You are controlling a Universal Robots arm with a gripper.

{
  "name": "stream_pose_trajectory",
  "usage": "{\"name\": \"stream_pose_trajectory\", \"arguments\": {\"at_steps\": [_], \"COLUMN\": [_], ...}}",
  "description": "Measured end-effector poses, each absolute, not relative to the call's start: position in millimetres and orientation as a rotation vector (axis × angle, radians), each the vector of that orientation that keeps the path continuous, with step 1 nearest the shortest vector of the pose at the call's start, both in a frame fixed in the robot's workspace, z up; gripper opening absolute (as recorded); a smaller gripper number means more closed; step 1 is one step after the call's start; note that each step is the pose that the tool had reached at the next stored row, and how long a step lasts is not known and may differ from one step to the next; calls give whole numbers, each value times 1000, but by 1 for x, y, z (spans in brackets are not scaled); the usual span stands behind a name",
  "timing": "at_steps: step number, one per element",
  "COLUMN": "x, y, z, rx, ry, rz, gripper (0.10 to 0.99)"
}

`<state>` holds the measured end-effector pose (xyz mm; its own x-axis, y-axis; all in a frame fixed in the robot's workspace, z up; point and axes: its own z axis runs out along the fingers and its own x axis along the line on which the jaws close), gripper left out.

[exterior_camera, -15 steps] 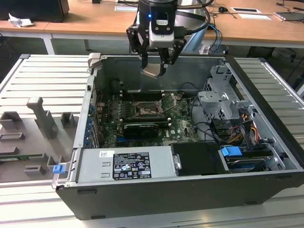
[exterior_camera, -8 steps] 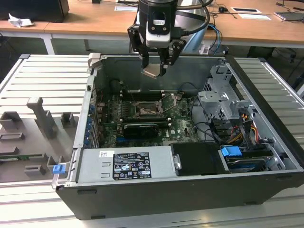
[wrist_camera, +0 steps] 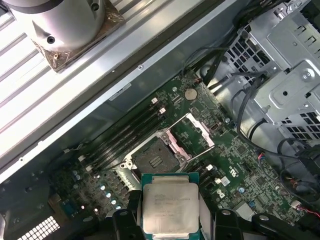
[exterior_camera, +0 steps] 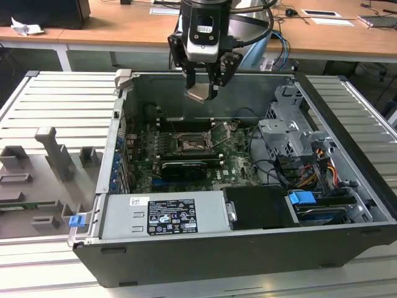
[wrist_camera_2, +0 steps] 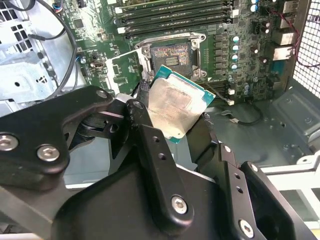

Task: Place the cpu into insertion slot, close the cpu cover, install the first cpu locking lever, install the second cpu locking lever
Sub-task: 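Place the cpu into insertion slot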

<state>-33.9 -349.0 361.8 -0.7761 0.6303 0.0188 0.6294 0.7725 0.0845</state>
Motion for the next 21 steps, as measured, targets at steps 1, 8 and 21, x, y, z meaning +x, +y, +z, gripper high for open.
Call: {"name": "stream_pose_trajectory", "arguments": {"at_steps": [1, 8, 21], "x": [-34, -34, -34], "y": [-349, -349, -349], "z": [362, 361, 360], "rx": [1054, 1155, 1277], "ry": [2945, 2904, 2848], "rz": [135, 134, 132], "gripper": [541, 541, 541]}}
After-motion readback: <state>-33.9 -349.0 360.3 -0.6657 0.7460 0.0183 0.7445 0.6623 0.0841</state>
